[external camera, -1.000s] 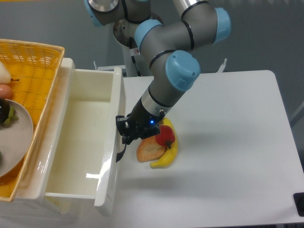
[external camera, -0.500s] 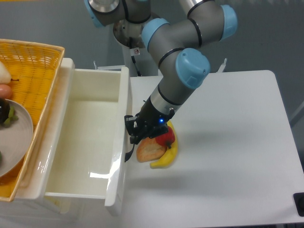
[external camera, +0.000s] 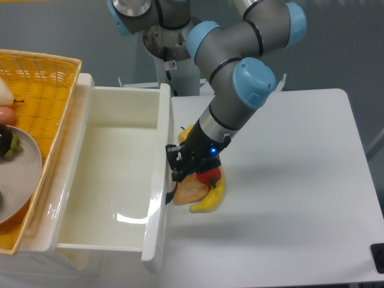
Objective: Slide the top white drawer open
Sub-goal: 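Release the handle and lift the gripper away from the drawer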
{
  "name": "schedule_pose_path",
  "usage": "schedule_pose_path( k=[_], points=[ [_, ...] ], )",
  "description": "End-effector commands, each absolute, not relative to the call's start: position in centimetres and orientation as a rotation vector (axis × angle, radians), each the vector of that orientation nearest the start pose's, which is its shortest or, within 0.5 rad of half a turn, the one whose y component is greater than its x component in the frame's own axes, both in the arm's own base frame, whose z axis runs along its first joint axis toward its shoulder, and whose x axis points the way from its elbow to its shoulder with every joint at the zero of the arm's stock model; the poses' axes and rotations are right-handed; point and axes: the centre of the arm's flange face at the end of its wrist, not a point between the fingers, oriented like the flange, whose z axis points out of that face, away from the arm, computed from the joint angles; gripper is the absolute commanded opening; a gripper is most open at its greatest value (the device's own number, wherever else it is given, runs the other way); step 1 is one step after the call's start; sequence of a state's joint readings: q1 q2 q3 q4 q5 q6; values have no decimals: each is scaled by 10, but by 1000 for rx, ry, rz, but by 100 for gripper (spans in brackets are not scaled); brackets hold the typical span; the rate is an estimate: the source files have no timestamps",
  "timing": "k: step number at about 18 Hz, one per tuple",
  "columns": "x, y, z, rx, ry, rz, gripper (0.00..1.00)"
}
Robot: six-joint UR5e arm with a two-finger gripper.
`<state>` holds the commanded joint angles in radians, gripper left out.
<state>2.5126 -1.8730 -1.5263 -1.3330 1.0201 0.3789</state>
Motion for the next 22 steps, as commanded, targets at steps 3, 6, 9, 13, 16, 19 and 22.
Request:
schedule_pose_path(
  k=[3, 6, 9, 13, 16, 19, 22],
  points=[
    [-383, 503, 381, -2635, -773, -631, 46],
    [-389, 498, 382, -2623, -786, -632, 46],
    [-408, 484, 391, -2595, -818, -605, 53],
    [-437, 461, 408, -2571, -792, -519, 92],
    [-459, 435, 414, -2571, -698, -450, 100],
    [-474, 419, 410, -2586, -613, -391, 100],
    [-494, 404, 393, -2744, -561, -175, 100]
  ],
)
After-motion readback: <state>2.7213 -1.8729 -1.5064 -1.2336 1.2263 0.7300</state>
